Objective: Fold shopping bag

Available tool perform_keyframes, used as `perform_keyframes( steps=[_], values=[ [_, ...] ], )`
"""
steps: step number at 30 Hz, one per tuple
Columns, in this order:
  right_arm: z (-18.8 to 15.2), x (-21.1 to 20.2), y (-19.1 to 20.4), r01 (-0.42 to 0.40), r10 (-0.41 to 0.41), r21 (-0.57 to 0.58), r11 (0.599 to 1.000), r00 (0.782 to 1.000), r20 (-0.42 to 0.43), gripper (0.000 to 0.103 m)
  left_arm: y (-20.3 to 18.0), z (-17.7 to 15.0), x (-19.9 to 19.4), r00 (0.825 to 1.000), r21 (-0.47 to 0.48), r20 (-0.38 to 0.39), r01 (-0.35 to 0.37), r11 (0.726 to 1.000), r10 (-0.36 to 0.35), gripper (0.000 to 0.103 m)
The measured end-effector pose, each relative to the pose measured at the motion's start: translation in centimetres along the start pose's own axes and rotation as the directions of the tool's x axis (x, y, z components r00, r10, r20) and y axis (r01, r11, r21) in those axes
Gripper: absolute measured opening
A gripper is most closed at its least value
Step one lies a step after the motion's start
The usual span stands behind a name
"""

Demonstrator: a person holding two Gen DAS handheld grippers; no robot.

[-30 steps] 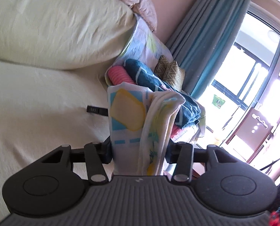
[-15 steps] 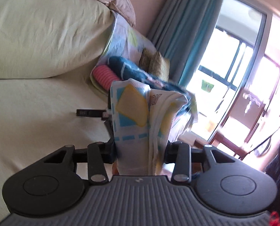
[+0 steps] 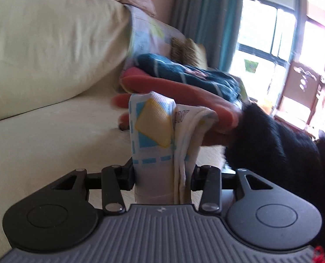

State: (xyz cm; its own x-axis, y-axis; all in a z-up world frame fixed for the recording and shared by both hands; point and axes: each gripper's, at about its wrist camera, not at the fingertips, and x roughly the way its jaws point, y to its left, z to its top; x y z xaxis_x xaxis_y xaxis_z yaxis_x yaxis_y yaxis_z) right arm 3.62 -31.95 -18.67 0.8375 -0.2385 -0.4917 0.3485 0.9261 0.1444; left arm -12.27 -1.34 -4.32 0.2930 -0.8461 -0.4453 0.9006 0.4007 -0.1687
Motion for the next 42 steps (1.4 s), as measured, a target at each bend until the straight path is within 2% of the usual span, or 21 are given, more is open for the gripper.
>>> perform_keyframes(
  steps=[4,7,10,13,17,20,23,29,34,42],
  values=[
    [0.0,0.0,0.0,0.000,0.000,0.000,1.000,1.000,0.000,0.051,-1.5,-0.3,0.5,1.000,0.036,-0.014,0.023,0.999,-0.023,0.049],
    [0.0,0.0,0.0,0.000,0.000,0.000,1.000,1.000,0.000,0.051,-2.0,-0.5,0.6,0.999,0.029,-0.001,0.045,0.999,-0.045,0.050],
    [0.0,0.0,0.0,0.000,0.000,0.000,1.000,1.000,0.000,0.051,-2.6,-0.5,0.9,1.000,0.065,-0.009,0.019,0.998,-0.019,0.049],
    [0.0,0.0,0.0,0.000,0.000,0.000,1.000,1.000,0.000,0.051,-2.6,-0.5,1.0,0.999,0.055,-0.009,0.040,0.998,-0.040,0.050],
    [0.0,0.0,0.0,0.000,0.000,0.000,1.000,1.000,0.000,0.051,-2.4,-0.8,1.7,0.999,0.058,-0.032,0.023,0.998,-0.021,0.049],
    [0.0,0.0,0.0,0.000,0.000,0.000,1.000,1.000,0.000,0.051,-2.4,-0.8,2.1,0.997,0.119,-0.039,-0.061,0.991,0.066,0.047],
    [0.0,0.0,0.0,0.000,0.000,0.000,1.000,1.000,0.000,0.051,-1.9,-0.8,1.9,0.994,0.129,-0.015,-0.102,0.986,0.105,0.047],
    [0.0,0.0,0.0,0.000,0.000,0.000,1.000,1.000,0.000,0.051,-1.1,-1.6,1.2,0.971,0.153,0.006,-0.236,0.960,0.238,0.047],
    [0.0,0.0,0.0,0.000,0.000,0.000,1.000,1.000,0.000,0.051,-0.7,-1.5,-0.1,0.962,0.116,0.025,-0.275,0.955,0.274,0.047],
    [0.0,0.0,-0.1,-0.004,0.004,0.006,1.000,1.000,-0.002,0.051,0.0,-1.0,0.6,0.954,0.058,0.038,-0.299,0.953,0.297,0.048]
  ],
)
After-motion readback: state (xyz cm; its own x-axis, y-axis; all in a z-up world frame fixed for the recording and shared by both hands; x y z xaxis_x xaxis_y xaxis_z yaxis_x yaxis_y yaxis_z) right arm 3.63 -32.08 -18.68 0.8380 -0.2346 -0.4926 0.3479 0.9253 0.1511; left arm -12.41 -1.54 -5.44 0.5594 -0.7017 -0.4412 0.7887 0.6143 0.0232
